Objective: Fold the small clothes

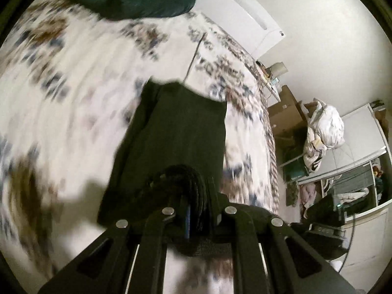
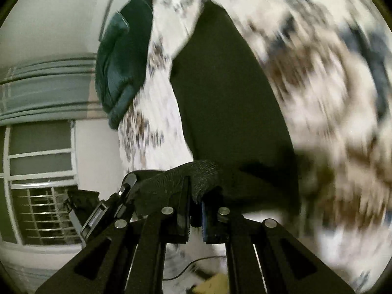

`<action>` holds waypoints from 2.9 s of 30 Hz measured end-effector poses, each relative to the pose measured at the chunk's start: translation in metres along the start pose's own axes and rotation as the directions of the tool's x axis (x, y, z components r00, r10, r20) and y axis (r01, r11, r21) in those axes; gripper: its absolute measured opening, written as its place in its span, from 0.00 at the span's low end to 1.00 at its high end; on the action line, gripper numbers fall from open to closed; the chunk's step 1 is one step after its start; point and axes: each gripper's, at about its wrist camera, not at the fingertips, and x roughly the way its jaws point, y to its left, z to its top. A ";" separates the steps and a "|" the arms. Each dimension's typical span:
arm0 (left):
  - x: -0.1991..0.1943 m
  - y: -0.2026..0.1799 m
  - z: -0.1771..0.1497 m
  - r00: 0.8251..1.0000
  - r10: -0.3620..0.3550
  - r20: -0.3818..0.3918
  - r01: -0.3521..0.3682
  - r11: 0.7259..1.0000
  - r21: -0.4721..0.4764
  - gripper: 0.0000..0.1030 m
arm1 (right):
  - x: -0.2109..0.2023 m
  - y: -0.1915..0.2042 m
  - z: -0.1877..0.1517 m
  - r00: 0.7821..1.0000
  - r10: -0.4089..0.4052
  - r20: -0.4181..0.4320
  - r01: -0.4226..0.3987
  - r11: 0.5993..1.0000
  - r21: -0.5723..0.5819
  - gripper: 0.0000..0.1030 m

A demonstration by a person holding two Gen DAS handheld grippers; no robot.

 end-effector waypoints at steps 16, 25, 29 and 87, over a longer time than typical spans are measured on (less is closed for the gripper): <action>0.116 0.061 0.163 0.998 -0.063 -0.012 0.062 0.993 -0.100 0.51 | 0.073 0.016 0.216 0.980 -0.085 0.180 0.080 0.996 0.034 0.57; 0.160 0.071 0.137 0.989 0.104 -0.109 -0.099 0.994 0.052 0.51 | 0.091 -0.029 0.193 0.971 -0.213 0.113 0.216 0.976 -0.017 0.57; 0.196 0.037 0.154 0.979 0.174 -0.102 -0.147 0.962 0.231 0.49 | 0.113 -0.025 0.229 0.966 -0.223 0.131 0.229 0.973 -0.032 0.57; 0.157 0.093 -0.049 0.988 -0.122 0.092 0.152 0.824 -0.545 0.73 | 0.203 -0.051 0.284 0.945 -0.032 -0.325 0.007 0.997 -0.076 0.84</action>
